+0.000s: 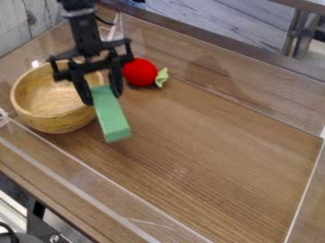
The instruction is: Remove the green stick from the brown bowl and put it on the table
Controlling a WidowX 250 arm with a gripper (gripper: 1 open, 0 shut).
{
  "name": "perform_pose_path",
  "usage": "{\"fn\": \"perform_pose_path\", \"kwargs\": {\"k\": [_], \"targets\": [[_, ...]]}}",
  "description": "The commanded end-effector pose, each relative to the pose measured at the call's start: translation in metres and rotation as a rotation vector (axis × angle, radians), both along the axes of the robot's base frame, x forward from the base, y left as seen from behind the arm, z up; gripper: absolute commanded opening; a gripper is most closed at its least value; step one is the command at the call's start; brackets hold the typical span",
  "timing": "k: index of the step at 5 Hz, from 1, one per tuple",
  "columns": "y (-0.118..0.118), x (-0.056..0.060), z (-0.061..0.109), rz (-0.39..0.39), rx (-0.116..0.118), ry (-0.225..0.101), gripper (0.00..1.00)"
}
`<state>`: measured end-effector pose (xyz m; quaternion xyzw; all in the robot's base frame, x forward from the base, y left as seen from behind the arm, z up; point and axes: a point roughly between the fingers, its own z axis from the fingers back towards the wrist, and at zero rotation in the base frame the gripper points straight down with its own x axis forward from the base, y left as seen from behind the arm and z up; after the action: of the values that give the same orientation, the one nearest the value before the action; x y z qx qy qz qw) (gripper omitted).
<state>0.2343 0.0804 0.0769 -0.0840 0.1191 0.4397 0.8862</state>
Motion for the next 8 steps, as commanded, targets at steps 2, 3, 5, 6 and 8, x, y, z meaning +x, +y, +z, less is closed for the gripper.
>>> {"fn": "perform_pose_path", "kwargs": {"k": [2, 3, 5, 6, 8], "targets": [[-0.021, 0.007, -0.010, -0.021, 0.011, -0.043, 0.00], [-0.034, 0.004, -0.028, -0.082, 0.006, -0.040, 0.00], [-0.035, 0.009, -0.052, -0.238, 0.007, -0.053, 0.00], [-0.020, 0.015, -0.053, -0.280, 0.002, -0.055, 0.00], [-0.015, 0.016, -0.013, -0.311, -0.052, -0.100, 1.00]]}}
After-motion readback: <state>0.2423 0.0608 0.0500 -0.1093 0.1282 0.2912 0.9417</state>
